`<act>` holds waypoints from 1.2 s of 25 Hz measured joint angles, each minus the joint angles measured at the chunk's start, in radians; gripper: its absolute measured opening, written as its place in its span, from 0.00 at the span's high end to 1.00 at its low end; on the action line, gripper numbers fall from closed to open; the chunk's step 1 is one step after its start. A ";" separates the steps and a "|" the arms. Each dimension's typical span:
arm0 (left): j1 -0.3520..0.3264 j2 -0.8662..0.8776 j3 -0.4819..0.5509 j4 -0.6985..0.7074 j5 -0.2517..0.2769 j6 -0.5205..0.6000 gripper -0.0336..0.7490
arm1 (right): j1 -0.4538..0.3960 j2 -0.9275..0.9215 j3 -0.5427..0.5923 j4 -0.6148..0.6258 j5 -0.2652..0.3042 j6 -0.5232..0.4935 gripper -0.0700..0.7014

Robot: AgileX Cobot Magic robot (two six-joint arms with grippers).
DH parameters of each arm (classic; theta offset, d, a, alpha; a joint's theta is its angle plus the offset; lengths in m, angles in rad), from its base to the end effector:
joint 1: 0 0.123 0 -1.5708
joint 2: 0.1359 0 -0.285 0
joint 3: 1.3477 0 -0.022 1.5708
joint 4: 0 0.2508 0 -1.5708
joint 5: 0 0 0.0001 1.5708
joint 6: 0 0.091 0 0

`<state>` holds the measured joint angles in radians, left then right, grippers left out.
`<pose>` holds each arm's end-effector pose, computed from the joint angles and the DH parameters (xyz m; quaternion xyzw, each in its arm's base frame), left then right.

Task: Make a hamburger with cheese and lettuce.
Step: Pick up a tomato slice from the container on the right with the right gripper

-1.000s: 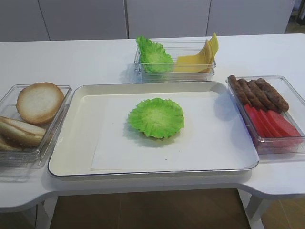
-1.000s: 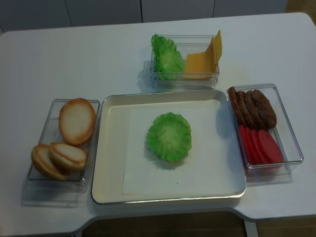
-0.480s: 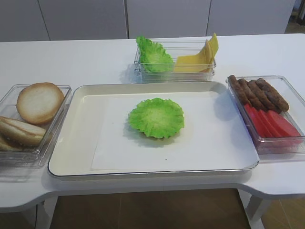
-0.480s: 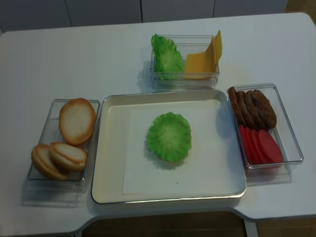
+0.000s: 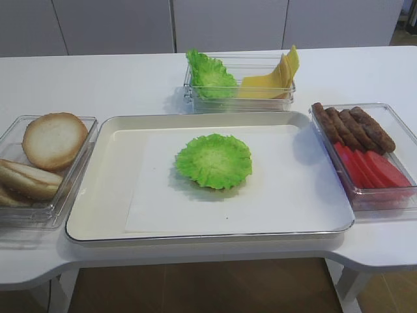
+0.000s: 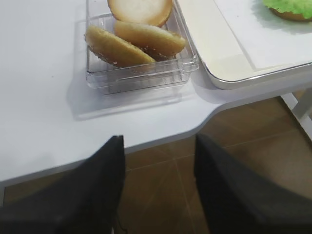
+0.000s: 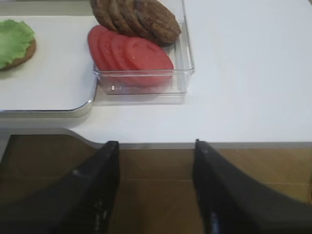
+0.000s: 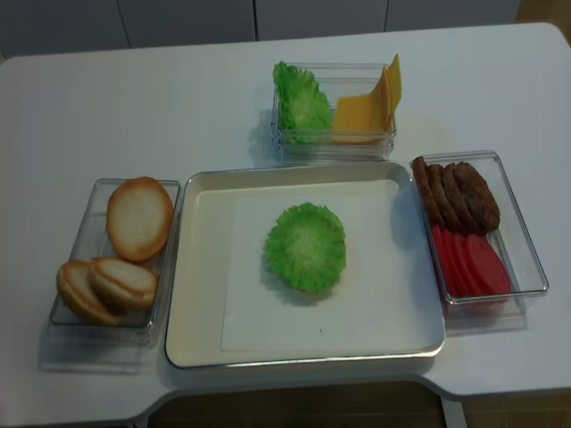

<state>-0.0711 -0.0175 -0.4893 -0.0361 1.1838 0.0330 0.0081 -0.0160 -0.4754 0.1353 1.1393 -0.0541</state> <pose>-0.0121 -0.0022 0.2646 0.0477 0.8807 -0.0269 0.4706 -0.0085 0.0111 0.2648 -0.0321 0.8726 0.0563 0.4842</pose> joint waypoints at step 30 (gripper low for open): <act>0.000 0.000 0.000 0.000 0.000 0.000 0.52 | 0.000 0.721 -0.500 0.137 -0.266 -0.098 0.35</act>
<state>-0.0711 -0.0175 -0.4893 -0.0361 1.1838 0.0330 0.0081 0.7049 -0.9752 0.2723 0.8733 -0.1526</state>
